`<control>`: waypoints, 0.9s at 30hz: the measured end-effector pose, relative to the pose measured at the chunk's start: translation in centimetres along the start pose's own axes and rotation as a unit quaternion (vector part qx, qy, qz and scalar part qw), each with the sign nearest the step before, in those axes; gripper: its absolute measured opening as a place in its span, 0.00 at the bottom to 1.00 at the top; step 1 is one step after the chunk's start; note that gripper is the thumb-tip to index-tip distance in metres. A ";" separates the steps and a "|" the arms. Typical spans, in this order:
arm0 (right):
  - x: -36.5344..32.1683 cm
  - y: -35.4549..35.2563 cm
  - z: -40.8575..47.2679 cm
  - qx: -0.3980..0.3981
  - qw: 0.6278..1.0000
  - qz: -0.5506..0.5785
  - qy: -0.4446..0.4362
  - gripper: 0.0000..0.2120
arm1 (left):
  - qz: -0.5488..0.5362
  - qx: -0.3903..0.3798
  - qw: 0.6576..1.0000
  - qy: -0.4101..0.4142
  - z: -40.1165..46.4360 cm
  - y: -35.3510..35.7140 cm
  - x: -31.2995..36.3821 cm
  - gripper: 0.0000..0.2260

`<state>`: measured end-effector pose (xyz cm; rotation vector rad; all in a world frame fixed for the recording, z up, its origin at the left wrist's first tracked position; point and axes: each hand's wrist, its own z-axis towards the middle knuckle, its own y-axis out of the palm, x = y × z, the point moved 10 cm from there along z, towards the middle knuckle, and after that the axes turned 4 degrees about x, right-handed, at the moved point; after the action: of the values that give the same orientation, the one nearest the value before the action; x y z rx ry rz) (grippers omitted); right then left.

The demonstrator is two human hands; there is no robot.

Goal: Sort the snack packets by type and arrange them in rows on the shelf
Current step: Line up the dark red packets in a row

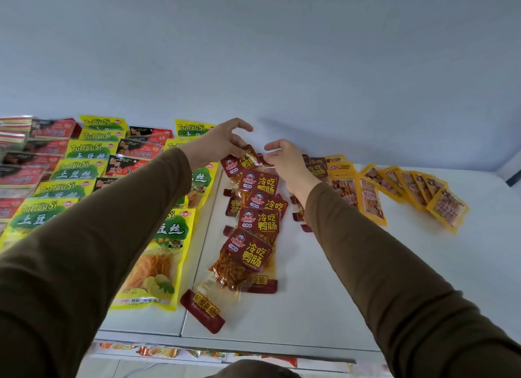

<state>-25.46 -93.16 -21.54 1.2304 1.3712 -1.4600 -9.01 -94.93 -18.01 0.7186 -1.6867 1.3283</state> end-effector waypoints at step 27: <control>0.7 2.1 -1.0 -0.066 0.991 -0.117 0.006 0.27 | 0.464 -0.094 0.871 0.128 -18.4 13.3 0.3 0.28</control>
<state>-23.47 -92.41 -22.67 1.0232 1.6374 -1.4917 -15.42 -73.60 -22.64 -0.4676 -1.9654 1.7353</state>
